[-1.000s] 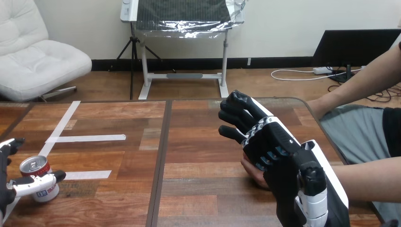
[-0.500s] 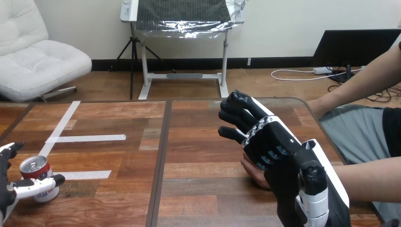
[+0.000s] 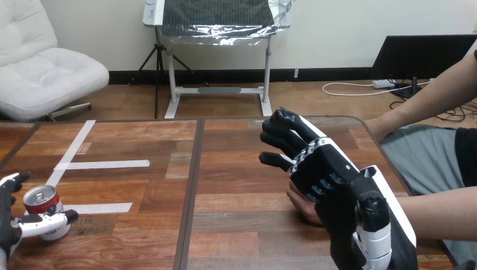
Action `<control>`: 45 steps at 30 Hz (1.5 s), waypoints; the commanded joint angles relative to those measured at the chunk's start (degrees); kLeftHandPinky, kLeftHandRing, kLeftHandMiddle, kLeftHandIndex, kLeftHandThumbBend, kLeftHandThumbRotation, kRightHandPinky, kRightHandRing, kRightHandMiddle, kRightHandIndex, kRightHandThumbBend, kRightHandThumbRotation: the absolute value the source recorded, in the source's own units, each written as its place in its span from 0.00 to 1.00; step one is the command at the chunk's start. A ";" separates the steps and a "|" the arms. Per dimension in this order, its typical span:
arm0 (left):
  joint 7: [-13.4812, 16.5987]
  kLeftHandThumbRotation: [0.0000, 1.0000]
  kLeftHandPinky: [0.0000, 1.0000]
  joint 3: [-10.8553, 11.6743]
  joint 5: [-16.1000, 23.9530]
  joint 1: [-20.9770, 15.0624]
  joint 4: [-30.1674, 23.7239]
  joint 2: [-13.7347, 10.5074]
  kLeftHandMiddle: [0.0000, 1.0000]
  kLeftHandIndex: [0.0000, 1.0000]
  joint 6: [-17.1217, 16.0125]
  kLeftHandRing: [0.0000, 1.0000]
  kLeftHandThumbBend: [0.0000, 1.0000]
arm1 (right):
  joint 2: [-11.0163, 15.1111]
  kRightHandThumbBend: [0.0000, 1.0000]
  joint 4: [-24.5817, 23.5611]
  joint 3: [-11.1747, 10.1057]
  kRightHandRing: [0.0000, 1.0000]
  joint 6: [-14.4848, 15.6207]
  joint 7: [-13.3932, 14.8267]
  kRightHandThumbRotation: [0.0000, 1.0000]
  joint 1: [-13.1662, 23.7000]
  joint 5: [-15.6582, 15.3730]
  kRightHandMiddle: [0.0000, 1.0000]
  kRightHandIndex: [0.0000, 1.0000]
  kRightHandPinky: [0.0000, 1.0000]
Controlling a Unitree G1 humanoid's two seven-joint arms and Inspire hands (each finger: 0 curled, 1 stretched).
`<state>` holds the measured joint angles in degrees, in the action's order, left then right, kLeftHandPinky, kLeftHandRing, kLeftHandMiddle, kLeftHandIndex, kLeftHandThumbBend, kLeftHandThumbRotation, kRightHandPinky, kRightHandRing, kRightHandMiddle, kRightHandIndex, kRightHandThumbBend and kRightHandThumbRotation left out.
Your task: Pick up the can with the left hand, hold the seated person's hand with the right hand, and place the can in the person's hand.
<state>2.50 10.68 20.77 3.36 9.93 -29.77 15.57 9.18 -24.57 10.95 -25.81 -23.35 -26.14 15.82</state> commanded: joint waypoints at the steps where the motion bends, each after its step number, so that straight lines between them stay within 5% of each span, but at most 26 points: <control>1: 0.64 0.20 0.75 -1.05 0.84 -4.21 1.06 -1.24 0.88 0.86 -1.04 0.86 0.88 | -0.40 0.79 -1.19 -0.57 0.90 -1.05 0.08 0.97 2.93 0.68 0.89 0.89 0.85; 13: 1.52 0.17 0.75 -1.93 1.04 -5.59 5.40 -1.83 0.86 0.84 -3.84 0.84 0.86 | -0.29 0.78 -1.51 -0.60 0.90 -1.06 -0.03 0.97 2.78 0.95 0.89 0.89 0.84; 28: 1.34 0.02 0.75 -2.86 1.41 -7.65 8.41 -1.83 0.86 0.84 -3.22 0.85 0.80 | -0.19 0.79 -1.91 -0.71 0.90 -0.72 0.16 0.98 2.61 0.92 0.89 0.89 0.84; 45: 1.27 0.00 0.71 -3.56 0.86 -9.86 11.77 -2.03 0.84 0.82 -3.63 0.81 0.76 | -0.24 0.81 -2.47 -0.81 0.89 -0.33 0.46 0.98 2.41 0.83 0.88 0.89 0.83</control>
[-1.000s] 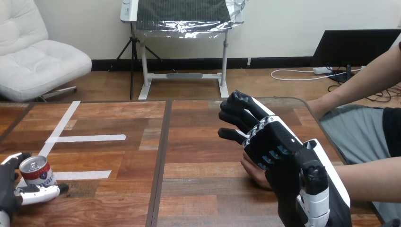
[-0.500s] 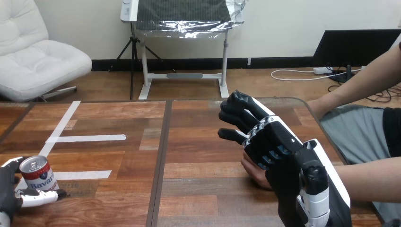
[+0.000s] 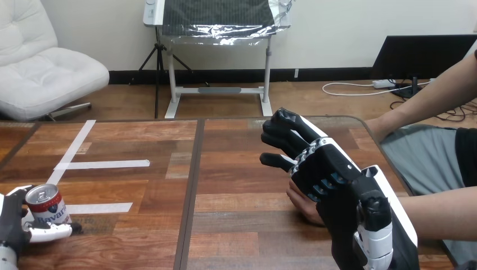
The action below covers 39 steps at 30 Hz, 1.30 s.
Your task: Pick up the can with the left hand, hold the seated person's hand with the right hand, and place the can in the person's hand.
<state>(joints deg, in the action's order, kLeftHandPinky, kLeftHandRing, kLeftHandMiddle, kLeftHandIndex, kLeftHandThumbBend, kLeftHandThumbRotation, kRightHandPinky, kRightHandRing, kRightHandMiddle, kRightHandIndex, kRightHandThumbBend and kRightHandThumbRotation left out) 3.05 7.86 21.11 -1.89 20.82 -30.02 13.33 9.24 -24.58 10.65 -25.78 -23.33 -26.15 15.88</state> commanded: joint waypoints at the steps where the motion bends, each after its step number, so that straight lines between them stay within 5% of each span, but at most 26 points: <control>1: 0.75 0.00 0.70 -0.77 0.50 -4.67 1.05 -1.80 0.84 0.82 -1.55 0.81 0.76 | -0.31 0.81 -2.44 -0.52 0.89 -0.42 0.45 0.98 2.43 0.73 0.88 0.89 0.83; 39: 3.63 0.00 0.63 -1.00 0.56 -6.26 5.34 -1.81 0.73 0.73 -4.20 0.70 0.66 | -0.34 0.80 -2.09 -0.75 0.89 -0.67 0.36 0.99 2.84 0.75 0.88 0.89 0.81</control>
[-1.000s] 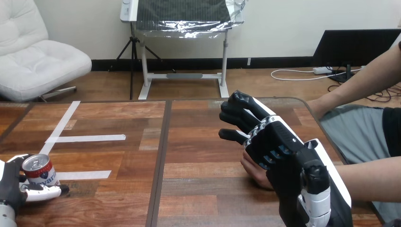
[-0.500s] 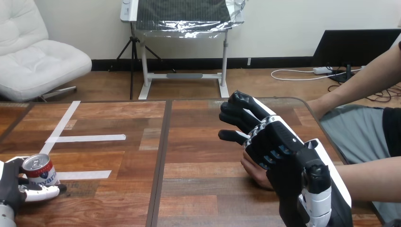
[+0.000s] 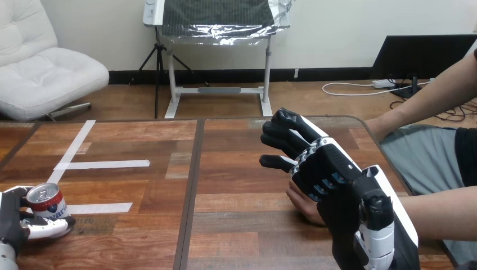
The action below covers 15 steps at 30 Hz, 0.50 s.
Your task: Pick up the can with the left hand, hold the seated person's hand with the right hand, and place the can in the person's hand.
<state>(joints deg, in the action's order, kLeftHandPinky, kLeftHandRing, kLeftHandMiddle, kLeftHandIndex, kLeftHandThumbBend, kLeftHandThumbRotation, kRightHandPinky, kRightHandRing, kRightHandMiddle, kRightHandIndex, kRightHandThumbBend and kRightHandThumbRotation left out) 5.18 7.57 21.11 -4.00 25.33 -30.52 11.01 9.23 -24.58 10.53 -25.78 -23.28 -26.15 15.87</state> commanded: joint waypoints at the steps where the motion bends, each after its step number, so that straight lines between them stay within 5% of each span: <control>1: 1.59 0.00 0.63 -0.72 0.52 -4.19 0.99 -1.35 0.73 0.73 -2.03 0.70 0.65 | -0.34 0.80 -2.06 -0.62 0.89 -0.68 0.32 0.99 2.85 0.74 0.88 0.89 0.81; 15: 3.43 0.00 0.61 -0.25 -0.09 -5.01 3.21 -1.17 0.70 0.70 -2.96 0.67 0.62 | -0.40 0.81 -1.96 -0.44 0.89 -0.65 0.28 0.99 2.91 0.64 0.88 0.89 0.82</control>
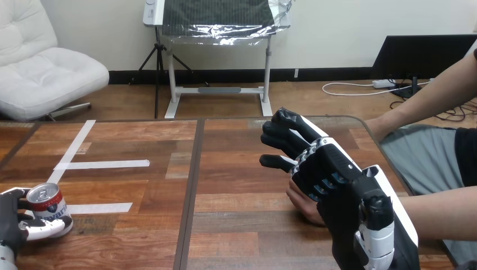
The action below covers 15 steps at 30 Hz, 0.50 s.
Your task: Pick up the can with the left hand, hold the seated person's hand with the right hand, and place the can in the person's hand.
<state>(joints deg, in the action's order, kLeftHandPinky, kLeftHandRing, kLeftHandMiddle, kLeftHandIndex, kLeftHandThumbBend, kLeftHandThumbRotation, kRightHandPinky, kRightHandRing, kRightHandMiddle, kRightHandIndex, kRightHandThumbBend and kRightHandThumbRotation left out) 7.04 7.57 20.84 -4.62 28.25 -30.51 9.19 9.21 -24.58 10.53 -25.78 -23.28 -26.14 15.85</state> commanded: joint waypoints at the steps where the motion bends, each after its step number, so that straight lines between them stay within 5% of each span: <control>1: 1.64 0.00 0.61 -0.22 0.16 -4.45 0.35 -1.15 0.70 0.70 -1.06 0.67 0.62 | -0.37 0.81 -1.96 -0.43 0.89 -0.64 0.26 0.99 2.90 0.67 0.88 0.89 0.82; 15: 3.62 0.00 0.53 -0.53 0.88 -4.06 -0.96 -0.91 0.63 0.64 -0.27 0.59 0.63 | -0.51 0.80 -1.90 -0.48 0.89 -1.00 0.40 0.98 2.74 0.35 0.88 0.89 0.82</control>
<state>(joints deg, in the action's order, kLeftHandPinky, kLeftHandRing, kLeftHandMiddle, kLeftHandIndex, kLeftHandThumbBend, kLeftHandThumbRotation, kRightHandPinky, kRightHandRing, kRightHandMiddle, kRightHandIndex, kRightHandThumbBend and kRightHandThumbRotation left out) 9.24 7.57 20.95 -4.79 28.74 -30.51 9.21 9.20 -24.58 10.53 -25.78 -23.28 -26.15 15.85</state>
